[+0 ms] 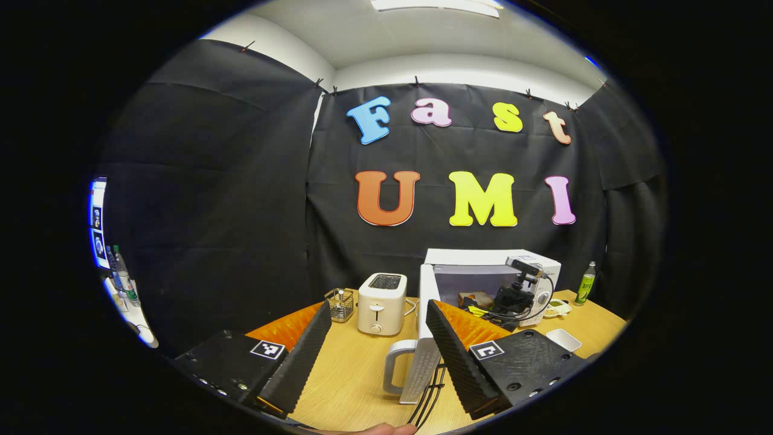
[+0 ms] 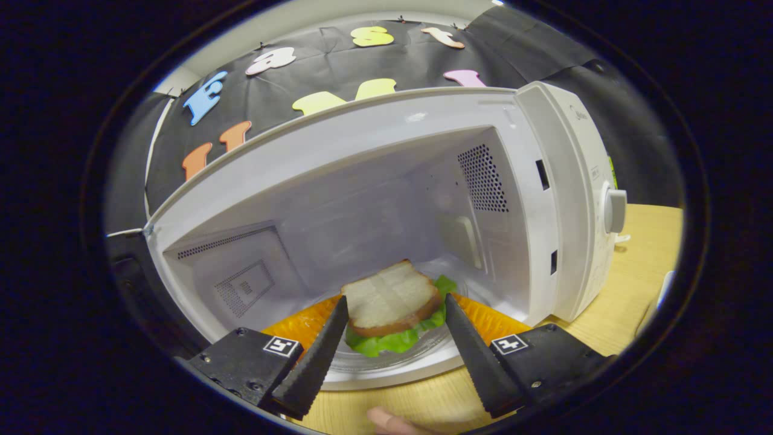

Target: Open the microwave oven with the left hand, put the food in, and close the microwave oven.

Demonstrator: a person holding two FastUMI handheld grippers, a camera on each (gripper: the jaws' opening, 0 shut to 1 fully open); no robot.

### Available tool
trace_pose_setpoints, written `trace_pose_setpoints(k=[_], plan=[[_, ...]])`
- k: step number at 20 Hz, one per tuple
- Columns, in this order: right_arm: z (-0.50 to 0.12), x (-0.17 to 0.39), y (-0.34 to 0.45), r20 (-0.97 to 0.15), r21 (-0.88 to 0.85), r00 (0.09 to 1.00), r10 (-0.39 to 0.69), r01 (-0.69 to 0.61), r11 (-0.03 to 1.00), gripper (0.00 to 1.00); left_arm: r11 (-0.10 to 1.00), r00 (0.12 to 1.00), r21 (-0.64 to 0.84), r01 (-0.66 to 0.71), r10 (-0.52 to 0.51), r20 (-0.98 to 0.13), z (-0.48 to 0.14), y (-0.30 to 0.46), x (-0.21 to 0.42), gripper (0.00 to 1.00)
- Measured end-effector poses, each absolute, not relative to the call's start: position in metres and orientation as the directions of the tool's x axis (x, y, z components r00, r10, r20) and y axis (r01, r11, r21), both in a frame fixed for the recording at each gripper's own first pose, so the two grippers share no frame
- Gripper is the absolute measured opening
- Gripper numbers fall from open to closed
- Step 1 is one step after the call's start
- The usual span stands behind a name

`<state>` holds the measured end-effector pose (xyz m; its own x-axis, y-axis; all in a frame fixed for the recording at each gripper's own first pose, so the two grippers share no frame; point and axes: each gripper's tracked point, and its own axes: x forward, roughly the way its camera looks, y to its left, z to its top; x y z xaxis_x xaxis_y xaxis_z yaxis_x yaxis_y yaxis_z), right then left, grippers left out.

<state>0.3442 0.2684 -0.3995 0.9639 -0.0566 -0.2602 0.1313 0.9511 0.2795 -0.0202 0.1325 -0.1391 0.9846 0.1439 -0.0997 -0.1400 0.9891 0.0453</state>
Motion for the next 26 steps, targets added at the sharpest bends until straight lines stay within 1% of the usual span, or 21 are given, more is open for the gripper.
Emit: trace_pose_setpoints(k=[1, 4, 6, 7, 8, 9, 10, 11, 12, 15, 16, 17, 18, 19, 20, 21, 22, 23, 24, 25, 26], plan=[[-0.392, 0.339, 0.266, -0.249, 0.255, 0.967, -0.058, 0.123, 0.959, 1.0, 0.989, 0.984, 0.036, -0.14, 0.143, -0.104, -0.139, 0.133, -0.024, 0.94], [-0.368, 0.323, 0.271, -0.211, 0.219, 0.977, -0.009, 0.056, 0.974, 1.0, 0.994, 0.99, 0.009, -0.108, 0.108, -0.089, -0.133, 0.127, -0.032, 0.95], [-0.361, 0.313, 0.267, -0.22, 0.228, 0.975, 0.012, 0.04, 0.973, 1.0, 0.995, 0.992, 0.006, -0.099, 0.099, -0.081, -0.131, 0.129, -0.036, 0.95], [-0.359, 0.307, 0.264, -0.234, 0.232, 0.972, 0.018, 0.038, 0.972, 0.92, 0.995, 0.991, 0.009, -0.102, 0.102, -0.087, -0.133, 0.132, -0.037, 0.95], [-0.357, 0.301, 0.262, -0.242, 0.241, 0.97, 0.027, 0.033, 0.97, 0.91, 0.993, 0.989, 0.018, -0.115, 0.116, -0.093, -0.135, 0.136, -0.038, 0.95], [-0.357, 0.294, 0.26, -0.258, 0.238, 0.965, 0.039, 0.024, 0.971, 0.91, 0.991, 0.986, 0.031, -0.13, 0.132, -0.096, -0.136, 0.142, -0.039, 0.95], [-0.357, 0.288, 0.255, -0.27, 0.232, 0.962, 0.044, 0.02, 0.973, 1.0, 0.989, 0.984, 0.044, -0.144, 0.148, -0.103, -0.138, 0.147, -0.04, 0.95], [-0.356, 0.281, 0.25, -0.277, 0.225, 0.96, 0.049, 0.016, 0.974, 0.92, 0.986, 0.981, 0.06, -0.158, 0.164, -0.105, -0.14, 0.153, -0.041, 0.95], [-0.353, 0.273, 0.247, -0.277, 0.219, 0.959, 0.056, 0.006, 0.976, 1.0, 0.982, 0.977, 0.078, -0.172, 0.18, -0.109, -0.141, 0.159, -0.04, 0.95], [-0.344, 0.249, 0.236, -0.282, 0.238, 0.955, 0.089, -0.02, 0.971, 1.0, 0.978, 0.977, 0.104, -0.178, 0.189, -0.103, -0.148, 0.169, -0.037, 0.95], [-0.34, 0.241, 0.232, -0.286, 0.246, 0.953, 0.103, -0.031, 0.969, 0.92, 0.98, 0.977, 0.092, -0.176, 0.185, -0.107, -0.153, 0.172, -0.033, 0.95], [-0.331, 0.233, 0.227, -0.284, 0.25, 0.952, 0.118, -0.045, 0.967, 1.0, 0.982, 0.977, 0.077, -0.171, 0.179, -0.112, -0.157, 0.174, -0.028, 0.95], [-0.321, 0.225, 0.22, -0.271, 0.251, 0.954, 0.127, -0.057, 0.966, 1.0, 0.983, 0.977, 0.065, -0.172, 0.178, -0.117, -0.161, 0.178, -0.024, 0.95], [-0.309, 0.218, 0.21, -0.254, 0.244, 0.959, 0.128, -0.064, 0.968, 0.92, 0.984, 0.977, 0.061, -0.17, 0.176, -0.119, -0.165, 0.181, -0.02, 0.95], [-0.299, 0.21, 0.202, -0.238, 0.232, 0.963, 0.128, -0.072, 0.97, 1.0, 0.984, 0.977, 0.062, -0.169, 0.175, -0.122, -0.168, 0.183, -0.016, 0.95], [-0.288, 0.204, 0.191, -0.228, 0.216, 0.965, 0.128, -0.078, 0.973, 1.0, 0.983, 0.976, 0.07, -0.17, 0.178, -0.125, -0.17, 0.186, -0.014, 0.9], [-0.28, 0.197, 0.182, -0.225, 0.2, 0.966, 0.128, -0.083, 0.976, 0.91, 0.981, 0.974, 0.084, -0.177, 0.187, -0.126, -0.171, 0.19, -0.012, 0.77], [-0.268, 0.189, 0.173, -0.214, 0.193, 0.968, 0.135, -0.093, 0.977, 0.91, 0.977, 0.972, 0.099, -0.191, 0.202, -0.121, -0.171, 0.195, -0.011, 0.72], [-0.255, 0.181, 0.165, -0.198, 0.186, 0.969, 0.145, -0.109, 0.977, 0.91, 0.971, 0.968, 0.112, -0.212, 0.224, -0.115, -0.171, 0.202, -0.008, 0.77], [-0.241, 0.174, 0.157, -0.186, 0.168, 0.971, 0.152, -0.121, 0.978, 0.91, 0.966, 0.964, 0.119, -0.229, 0.242, -0.113, -0.172, 0.206, -0.007, 0.58], [-0.228, 0.169, 0.145, -0.172, 0.145, 0.973, 0.152, -0.128, 0.981, 0.91, 0.958, 0.956, 0.123, -0.258, 0.272, -0.112, -0.174, 0.214, -0.005, 0.42]])
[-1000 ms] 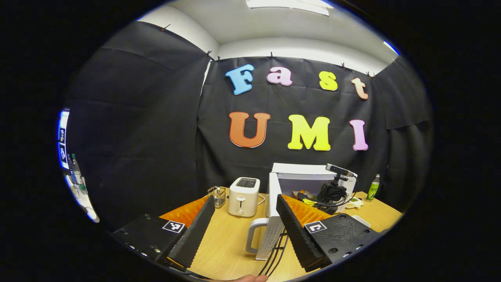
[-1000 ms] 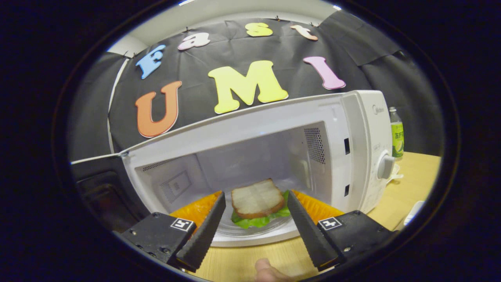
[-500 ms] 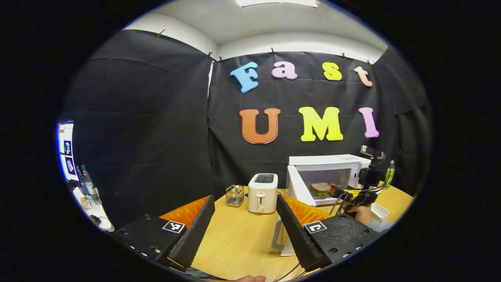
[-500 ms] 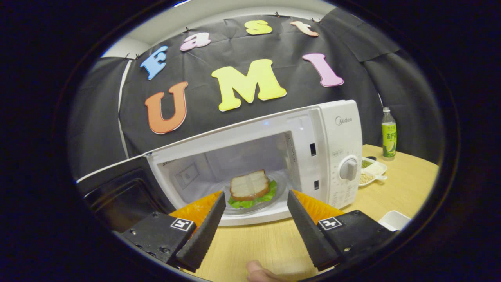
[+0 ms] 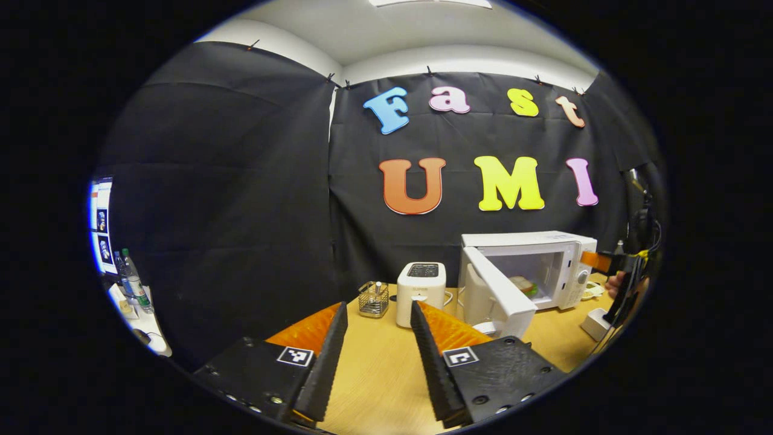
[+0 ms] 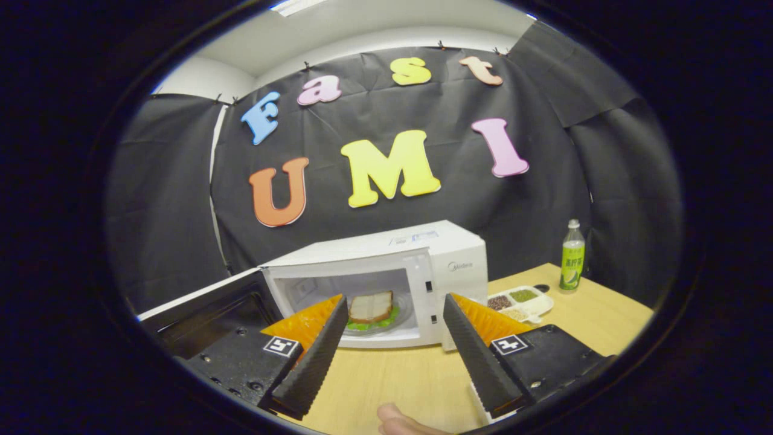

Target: Open the microwave oven with the left hand, put the food in, and close the microwave oven.

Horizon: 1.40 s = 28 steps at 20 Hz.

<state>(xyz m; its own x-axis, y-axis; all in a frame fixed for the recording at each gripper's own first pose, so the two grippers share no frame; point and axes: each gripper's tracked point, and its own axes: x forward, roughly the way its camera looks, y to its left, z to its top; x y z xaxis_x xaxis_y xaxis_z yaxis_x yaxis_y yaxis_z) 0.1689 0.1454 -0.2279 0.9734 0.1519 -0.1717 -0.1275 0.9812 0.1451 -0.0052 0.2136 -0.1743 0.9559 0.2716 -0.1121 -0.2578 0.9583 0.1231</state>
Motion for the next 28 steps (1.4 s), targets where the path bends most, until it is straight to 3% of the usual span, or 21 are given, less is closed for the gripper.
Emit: trace_pose_setpoints(k=[2, 3, 4, 5, 6, 7, 8, 9, 11, 13, 14, 15, 16, 17, 18, 19, 20, 21, 26, 27, 28], plan=[[-0.2, 0.159, 0.117, -0.151, 0.1, 0.98, 0.128, -0.114, 0.988, 0.91, 0.956, 0.949, 0.096, -0.278, 0.289, -0.125, -0.183, 0.22, -0.001, 0.14], [-0.183, 0.152, 0.106, -0.13, 0.096, 0.984, 0.123, -0.111, 0.989, 0.91, 0.959, 0.95, 0.083, -0.272, 0.281, -0.133, -0.187, 0.22, 0.0, 0.1], [-0.167, 0.147, 0.097, -0.111, 0.099, 0.986, 0.125, -0.114, 0.989, 1.0, 0.958, 0.949, 0.067, -0.278, 0.285, -0.133, -0.189, 0.224, 0.003, 0.09], [-0.153, 0.142, 0.086, -0.096, 0.102, 0.988, 0.121, -0.111, 0.989, 1.0, 0.963, 0.952, 0.043, -0.267, 0.27, -0.141, -0.191, 0.224, 0.001, 0.08], [-0.142, 0.137, 0.072, -0.085, 0.095, 0.991, 0.106, -0.098, 0.991, 0.91, 0.964, 0.952, 0.023, -0.264, 0.264, -0.152, -0.203, 0.228, 0.013, 0.01], [-0.132, 0.134, 0.059, -0.078, 0.081, 0.993, 0.088, -0.082, 0.993, 0.91, 0.963, 0.95, 0.015, -0.267, 0.266, -0.166, -0.21, 0.228, 0.016, 0.0], [-0.127, 0.129, 0.046, -0.082, 0.066, 0.994, 0.071, -0.066, 0.996, 1.0, 0.969, 0.953, 0.014, -0.247, 0.246, -0.178, -0.218, 0.225, 0.015, 0.0], [-0.123, 0.124, 0.035, -0.095, 0.055, 0.994, 0.061, -0.056, 0.997, 1.0, 0.972, 0.955, 0.019, -0.236, 0.235, -0.18, -0.224, 0.224, 0.017, 0.0], [-0.119, 0.113, 0.02, -0.109, 0.069, 0.992, 0.063, -0.055, 0.996, 0.91, 0.982, 0.963, 0.011, -0.19, 0.188, -0.191, -0.237, 0.217, 0.018, 0.0], [-0.11, 0.105, 0.01, -0.099, 0.111, 0.992, 0.084, -0.072, 0.991, 0.91, 0.994, 0.977, -0.025, -0.111, 0.104, -0.185, -0.245, 0.199, 0.017, 0.0], [-0.109, 0.102, 0.005, -0.092, 0.126, 0.992, 0.09, -0.078, 0.989, 1.0, 0.997, 0.982, -0.036, -0.071, 0.064, -0.177, -0.245, 0.189, 0.02, 0.0], [-0.107, 0.1, 0.001, -0.084, 0.13, 0.992, 0.093, -0.082, 0.988, 0.91, 0.999, 0.985, -0.044, -0.025, 0.017, -0.174, -0.247, 0.175, 0.022, 0.0], [-0.105, 0.099, -0.003, -0.078, 0.129, 0.992, 0.096, -0.086, 0.988, 1.0, 0.998, 0.982, -0.052, 0.036, -0.045, -0.184, -0.25, 0.16, 0.022, 0.0], [-0.103, 0.098, -0.007, -0.071, 0.121, 0.993, 0.099, -0.089, 0.989, 1.0, 0.992, 0.977, -0.071, 0.104, -0.115, -0.179, -0.25, 0.141, 0.02, 0.0], [-0.101, 0.095, -0.011, -0.066, 0.113, 0.993, 0.102, -0.094, 0.989, 1.0, 0.991, 0.979, -0.055, 0.119, -0.126, -0.159, -0.245, 0.138, 0.023, 0.0], [-0.1, 0.094, -0.015, -0.064, 0.109, 0.992, 0.105, -0.098, 0.989, 0.91, 0.987, 0.976, -0.058, 0.147, -0.154, -0.153, -0.242, 0.132, 0.025, 0.0], [-0.099, 0.092, -0.017, -0.059, 0.11, 0.992, 0.11, -0.103, 0.989, 0.91, 0.984, 0.974, -0.07, 0.166, -0.174, -0.143, -0.239, 0.127, 0.028, 0.09], [-0.097, 0.091, -0.02, -0.055, 0.11, 0.992, 0.116, -0.109, 0.988, 0.91, 0.98, 0.972, -0.081, 0.183, -0.193, -0.136, -0.236, 0.121, 0.03, 0.0], [-0.085, 0.084, -0.033, -0.024, 0.1, 0.993, 0.117, -0.114, 0.988, 0.91, 0.97, 0.953, -0.073, 0.232, -0.242, -0.182, -0.252, 0.092, 0.044, 0.0], [-0.083, 0.083, -0.036, -0.017, 0.095, 0.993, 0.116, -0.114, 0.989, 1.0, 0.966, 0.947, -0.063, 0.25, -0.258, -0.191, -0.255, 0.084, 0.046, 0.0], [-0.084, 0.082, -0.038, -0.016, 0.09, 0.994, 0.113, -0.111, 0.99, 1.0, 0.96, 0.94, -0.048, 0.275, -0.28, -0.195, -0.256, 0.074, 0.047, 0.0]])
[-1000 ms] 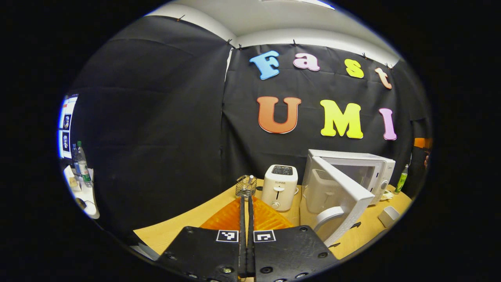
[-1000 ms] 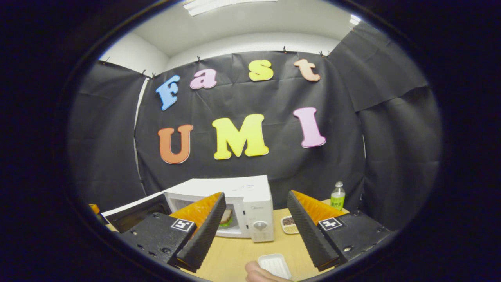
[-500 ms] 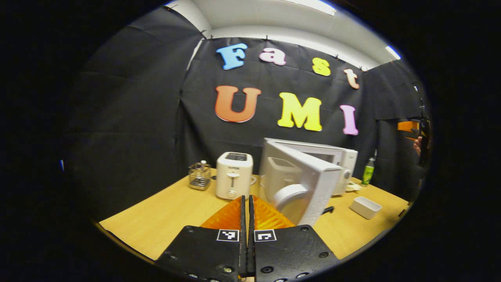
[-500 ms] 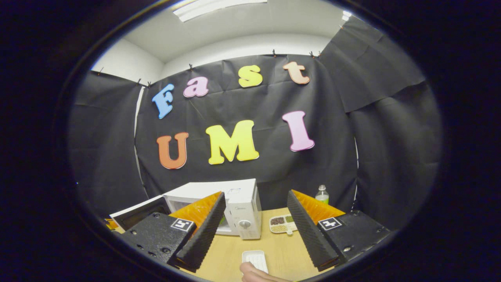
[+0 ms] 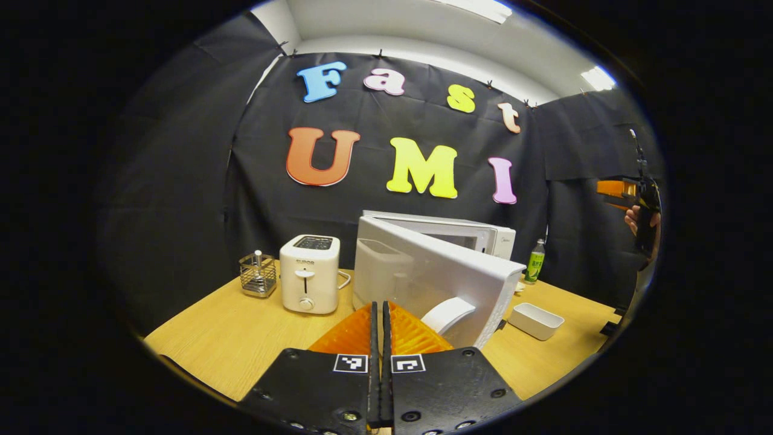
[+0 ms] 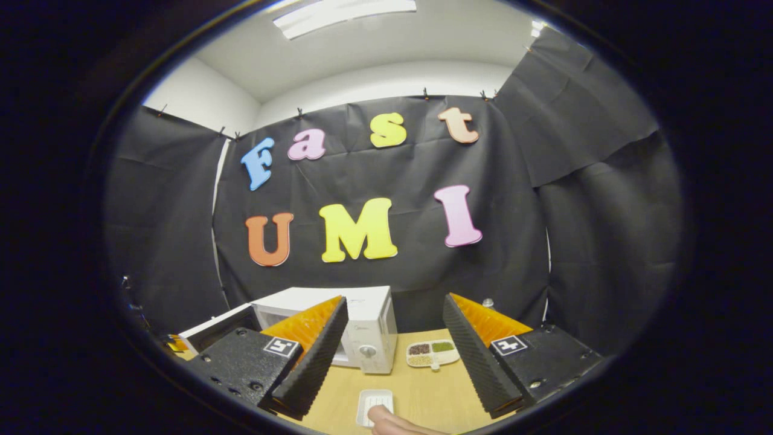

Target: Open the microwave oven with the left hand, put the food in, and close the microwave oven.

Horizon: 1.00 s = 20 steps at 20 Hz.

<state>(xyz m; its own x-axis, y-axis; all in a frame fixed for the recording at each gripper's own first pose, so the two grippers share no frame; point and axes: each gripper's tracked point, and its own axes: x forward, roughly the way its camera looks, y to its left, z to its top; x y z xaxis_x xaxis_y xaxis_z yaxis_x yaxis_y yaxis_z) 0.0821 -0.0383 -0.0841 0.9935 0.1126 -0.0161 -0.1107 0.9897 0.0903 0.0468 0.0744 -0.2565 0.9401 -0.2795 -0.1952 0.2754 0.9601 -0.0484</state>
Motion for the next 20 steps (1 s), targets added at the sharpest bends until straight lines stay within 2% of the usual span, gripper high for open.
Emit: trace_pose_setpoints(k=[3, 4, 5, 6, 7, 8, 13, 14, 16, 17, 18, 19, 20], plan=[[-0.092, 0.082, -0.043, -0.043, 0.087, 0.991, 0.127, -0.123, 0.989, 1.0, 0.928, 0.911, 0.005, 0.373, -0.365, -0.192, -0.257, 0.04, 0.046, 0.0], [-0.093, 0.081, -0.039, -0.051, 0.098, 0.987, 0.156, -0.15, 0.984, 0.92, 0.916, 0.9, 0.012, 0.402, -0.392, -0.191, -0.259, 0.03, 0.048, 0.0], [-0.094, 0.08, -0.038, -0.055, 0.113, 0.982, 0.179, -0.172, 0.979, 1.0, 0.905, 0.888, 0.008, 0.426, -0.416, -0.194, -0.262, 0.02, 0.05, 0.0], [-0.094, 0.08, -0.04, -0.052, 0.122, 0.979, 0.195, -0.188, 0.975, 0.92, 0.894, 0.875, -0.003, 0.448, -0.439, -0.204, -0.264, 0.01, 0.054, 0.0], [-0.095, 0.08, -0.043, -0.047, 0.126, 0.979, 0.198, -0.191, 0.973, 1.0, 0.884, 0.862, -0.014, 0.468, -0.46, -0.213, -0.268, 0.0, 0.058, 0.0], [-0.096, 0.08, -0.047, -0.041, 0.125, 0.979, 0.199, -0.193, 0.973, 0.91, 0.877, 0.854, -0.017, 0.48, -0.471, -0.223, -0.273, -0.009, 0.061, 0.0], [-0.104, 0.073, -0.067, -0.05, 0.121, 0.979, 0.2, -0.192, 0.974, 0.91, 0.854, 0.819, -0.028, 0.52, -0.508, -0.268, -0.296, -0.051, 0.079, 0.0], [-0.107, 0.072, -0.074, -0.053, 0.123, 0.98, 0.191, -0.183, 0.975, 1.0, 0.852, 0.816, -0.033, 0.522, -0.511, -0.272, -0.3, -0.058, 0.085, 0.0], [-0.113, 0.07, -0.088, -0.064, 0.12, 0.983, 0.171, -0.163, 0.979, 1.0, 0.844, 0.806, -0.042, 0.535, -0.525, -0.275, -0.306, -0.075, 0.092, 0.0], [-0.115, 0.07, -0.095, -0.069, 0.121, 0.985, 0.159, -0.15, 0.981, 0.91, 0.839, 0.799, -0.046, 0.542, -0.532, -0.28, -0.309, -0.084, 0.096, 0.0], [-0.117, 0.069, -0.101, -0.073, 0.121, 0.986, 0.149, -0.139, 0.983, 1.0, 0.835, 0.793, -0.049, 0.548, -0.537, -0.288, -0.314, -0.092, 0.1, 0.0], [-0.118, 0.069, -0.107, -0.077, 0.123, 0.988, 0.137, -0.127, 0.984, 1.0, 0.836, 0.793, -0.044, 0.547, -0.534, -0.293, -0.317, -0.098, 0.106, 0.0], [-0.121, 0.07, -0.113, -0.081, 0.127, 0.989, 0.128, -0.117, 0.985, 0.91, 0.836, 0.793, -0.038, 0.548, -0.533, -0.295, -0.319, -0.102, 0.112, 0.0]])
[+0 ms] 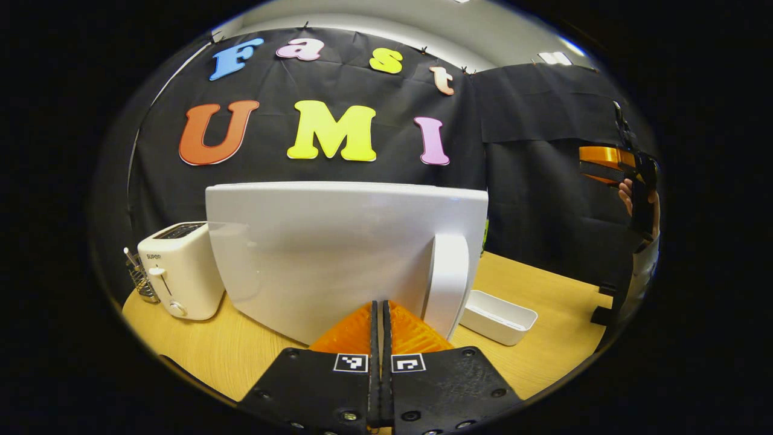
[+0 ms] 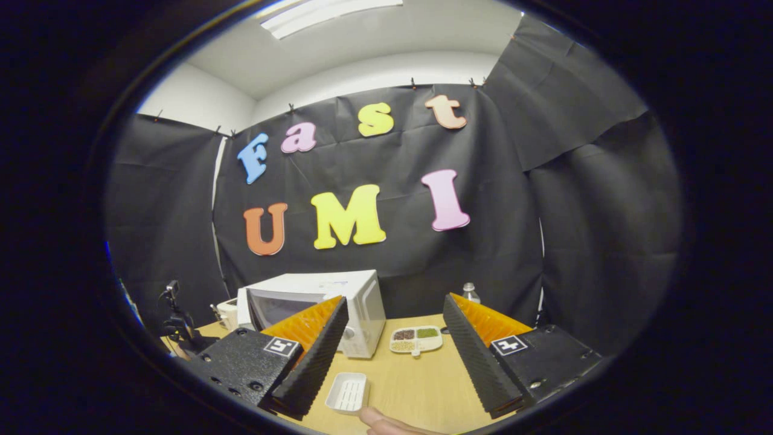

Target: Open the microwave oven with the left hand, put the food in, and close the microwave oven.

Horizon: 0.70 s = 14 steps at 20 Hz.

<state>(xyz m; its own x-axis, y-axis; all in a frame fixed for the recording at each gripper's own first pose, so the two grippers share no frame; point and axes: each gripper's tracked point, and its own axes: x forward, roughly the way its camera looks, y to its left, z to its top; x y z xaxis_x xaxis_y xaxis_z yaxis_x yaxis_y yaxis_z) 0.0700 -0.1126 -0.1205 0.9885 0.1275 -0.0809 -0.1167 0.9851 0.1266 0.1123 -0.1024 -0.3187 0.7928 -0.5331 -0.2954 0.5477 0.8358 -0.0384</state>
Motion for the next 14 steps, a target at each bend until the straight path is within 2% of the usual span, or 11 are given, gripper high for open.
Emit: trace_pose_setpoints(k=[1, 2, 7, 8, 9, 10, 14], plan=[[-0.121, 0.071, -0.118, -0.086, 0.129, 0.989, 0.121, -0.11, 0.986, 1.0, 0.835, 0.79, -0.036, 0.549, -0.533, -0.304, -0.321, -0.109, 0.118, 0.0], [-0.122, 0.07, -0.121, -0.088, 0.128, 0.989, 0.117, -0.106, 0.986, 0.91, 0.833, 0.788, -0.036, 0.553, -0.536, -0.303, -0.321, -0.115, 0.123, 0.0], [-0.125, 0.075, -0.136, -0.084, 0.113, 0.992, 0.094, -0.085, 0.99, 0.91, 0.83, 0.791, -0.007, 0.557, -0.533, -0.3, -0.322, -0.14, 0.151, 0.0], [-0.127, 0.075, -0.138, -0.087, 0.114, 0.992, 0.095, -0.085, 0.99, 1.0, 0.83, 0.793, 0.002, 0.558, -0.533, -0.295, -0.323, -0.143, 0.155, 0.0], [-0.129, 0.077, -0.139, -0.092, 0.116, 0.991, 0.096, -0.085, 0.99, 1.0, 0.832, 0.796, 0.001, 0.556, -0.531, -0.291, -0.325, -0.145, 0.16, 0.0], [-0.131, 0.079, -0.142, -0.095, 0.117, 0.991, 0.095, -0.083, 0.99, 0.91, 0.832, 0.796, -0.007, 0.554, -0.532, -0.29, -0.326, -0.149, 0.165, 0.0], [-0.138, 0.087, -0.146, -0.113, 0.125, 0.989, 0.091, -0.076, 0.989, 0.91, 0.842, 0.806, -0.016, 0.539, -0.522, -0.279, -0.327, -0.16, 0.189, 0.0]])
